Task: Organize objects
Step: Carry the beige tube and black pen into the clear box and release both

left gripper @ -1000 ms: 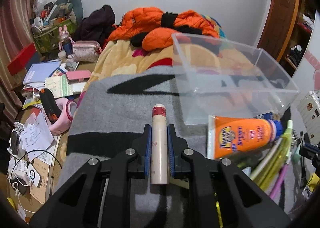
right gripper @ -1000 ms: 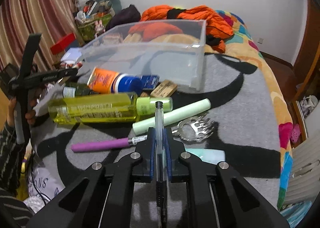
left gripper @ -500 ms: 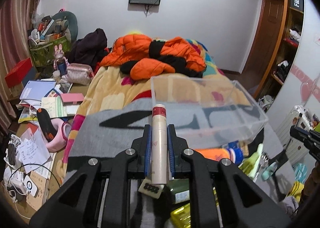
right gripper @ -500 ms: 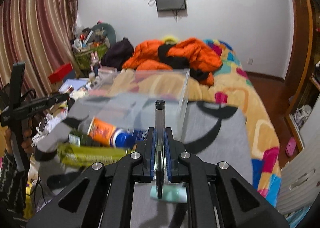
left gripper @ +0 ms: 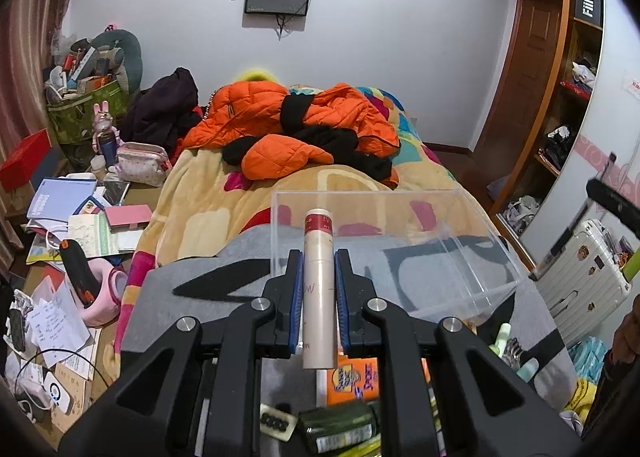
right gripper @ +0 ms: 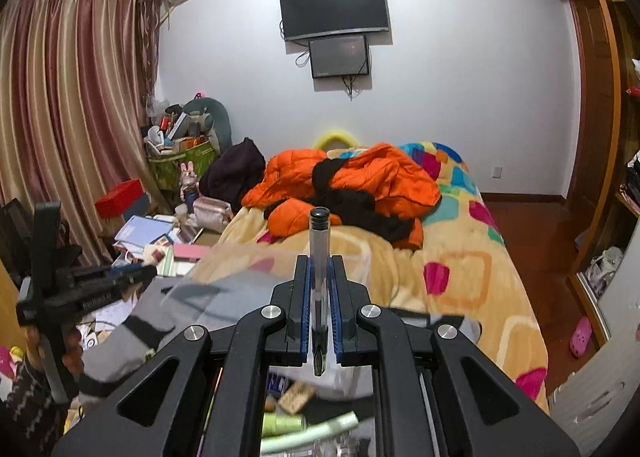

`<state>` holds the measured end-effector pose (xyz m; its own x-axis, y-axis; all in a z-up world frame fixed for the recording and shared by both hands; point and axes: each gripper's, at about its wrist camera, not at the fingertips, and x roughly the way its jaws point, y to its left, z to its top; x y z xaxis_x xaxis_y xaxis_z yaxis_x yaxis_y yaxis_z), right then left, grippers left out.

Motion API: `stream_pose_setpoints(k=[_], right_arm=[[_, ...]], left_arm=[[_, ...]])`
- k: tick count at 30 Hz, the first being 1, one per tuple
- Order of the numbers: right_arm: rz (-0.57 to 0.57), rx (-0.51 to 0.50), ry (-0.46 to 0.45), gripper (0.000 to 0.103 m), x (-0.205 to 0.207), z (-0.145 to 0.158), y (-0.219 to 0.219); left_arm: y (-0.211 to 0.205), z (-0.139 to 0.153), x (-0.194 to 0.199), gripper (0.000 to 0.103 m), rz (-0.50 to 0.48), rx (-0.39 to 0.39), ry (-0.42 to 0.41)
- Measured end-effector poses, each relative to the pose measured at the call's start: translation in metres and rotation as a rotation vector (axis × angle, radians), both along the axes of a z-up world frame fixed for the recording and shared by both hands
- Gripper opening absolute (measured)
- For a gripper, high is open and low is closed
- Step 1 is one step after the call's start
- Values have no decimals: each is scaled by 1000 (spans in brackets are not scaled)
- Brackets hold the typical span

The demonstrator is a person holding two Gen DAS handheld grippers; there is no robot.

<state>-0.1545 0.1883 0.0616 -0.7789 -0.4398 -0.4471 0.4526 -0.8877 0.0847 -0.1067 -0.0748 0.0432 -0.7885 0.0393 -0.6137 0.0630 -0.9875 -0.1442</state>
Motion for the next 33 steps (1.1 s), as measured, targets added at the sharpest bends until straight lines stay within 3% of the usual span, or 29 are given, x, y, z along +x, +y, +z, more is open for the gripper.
stream_pose_setpoints(k=[8, 23, 28, 33], right_arm=[[4, 75, -25, 8, -31, -16, -33], [-13, 434, -79, 8, -73, -79, -90], [20, 459, -86, 8, -82, -85, -108], [107, 384, -173, 8, -91, -100, -119]], left_arm=[[16, -22, -42, 14, -16, -39, -70], [34, -65, -80, 14, -71, -61, -210], [27, -68, -81, 14, -75, -30, -232], [26, -61, -70, 16, -89, -28, -207]])
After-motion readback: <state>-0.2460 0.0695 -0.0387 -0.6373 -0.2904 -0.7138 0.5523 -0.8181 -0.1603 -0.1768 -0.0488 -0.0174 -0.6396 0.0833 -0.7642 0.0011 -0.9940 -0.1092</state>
